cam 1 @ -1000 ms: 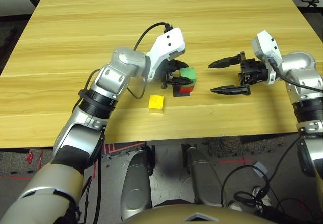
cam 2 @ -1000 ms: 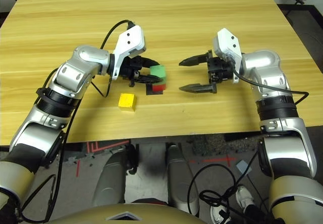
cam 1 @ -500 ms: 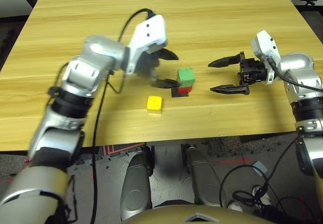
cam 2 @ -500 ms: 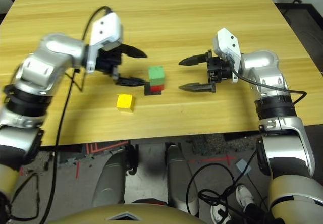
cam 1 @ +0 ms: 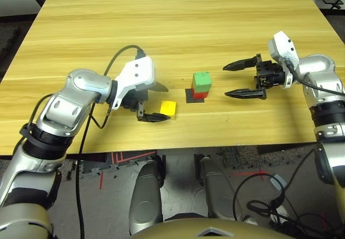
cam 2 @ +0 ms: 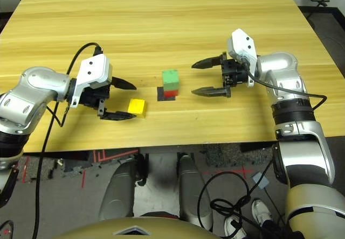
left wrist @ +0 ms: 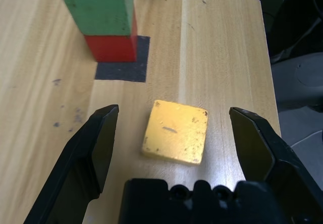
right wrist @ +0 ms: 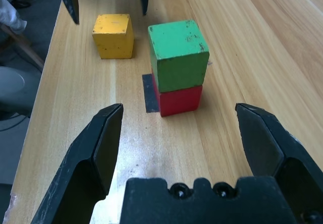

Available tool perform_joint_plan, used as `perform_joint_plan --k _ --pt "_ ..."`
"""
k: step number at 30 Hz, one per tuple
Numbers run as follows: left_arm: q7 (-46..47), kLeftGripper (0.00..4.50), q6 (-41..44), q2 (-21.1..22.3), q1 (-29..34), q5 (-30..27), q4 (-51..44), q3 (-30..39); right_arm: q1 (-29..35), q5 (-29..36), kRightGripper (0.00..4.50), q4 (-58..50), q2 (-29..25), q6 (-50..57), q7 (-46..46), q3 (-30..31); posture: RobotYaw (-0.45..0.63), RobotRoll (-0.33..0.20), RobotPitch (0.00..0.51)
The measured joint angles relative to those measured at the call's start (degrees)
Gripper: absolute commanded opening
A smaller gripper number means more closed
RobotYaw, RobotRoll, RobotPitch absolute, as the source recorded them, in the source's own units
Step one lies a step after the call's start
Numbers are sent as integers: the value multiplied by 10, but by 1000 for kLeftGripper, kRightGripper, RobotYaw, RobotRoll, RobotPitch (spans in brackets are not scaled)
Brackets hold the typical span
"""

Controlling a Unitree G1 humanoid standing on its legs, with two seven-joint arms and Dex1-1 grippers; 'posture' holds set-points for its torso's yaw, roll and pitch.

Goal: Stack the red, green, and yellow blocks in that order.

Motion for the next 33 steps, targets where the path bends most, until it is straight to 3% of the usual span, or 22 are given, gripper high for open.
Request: perform_joint_plan --k 10,14,18,23,33 --pt "1 4475 -68 -4 20 30 52 -12 -1 0 4500 -1 0 2 1 0 106 -29 242" --pt "5 3620 -83 -15 21 37 69 -13 -1 0 4500 -2 -1 6 1 0 106 -30 242" --pt "6 2092 -81 -21 31 34 67 -12 -2 0 4500 -1 -1 7 1 0 113 -29 239" --pt "7 2038 -40 -29 33 10 36 -9 -6 -1 4500 -1 -1 7 1 0 127 -23 236" --pt "6 2038 130 6 -175 -30 23 22 -13 -6 4500 8 2 -1 1 0 147 10 229"
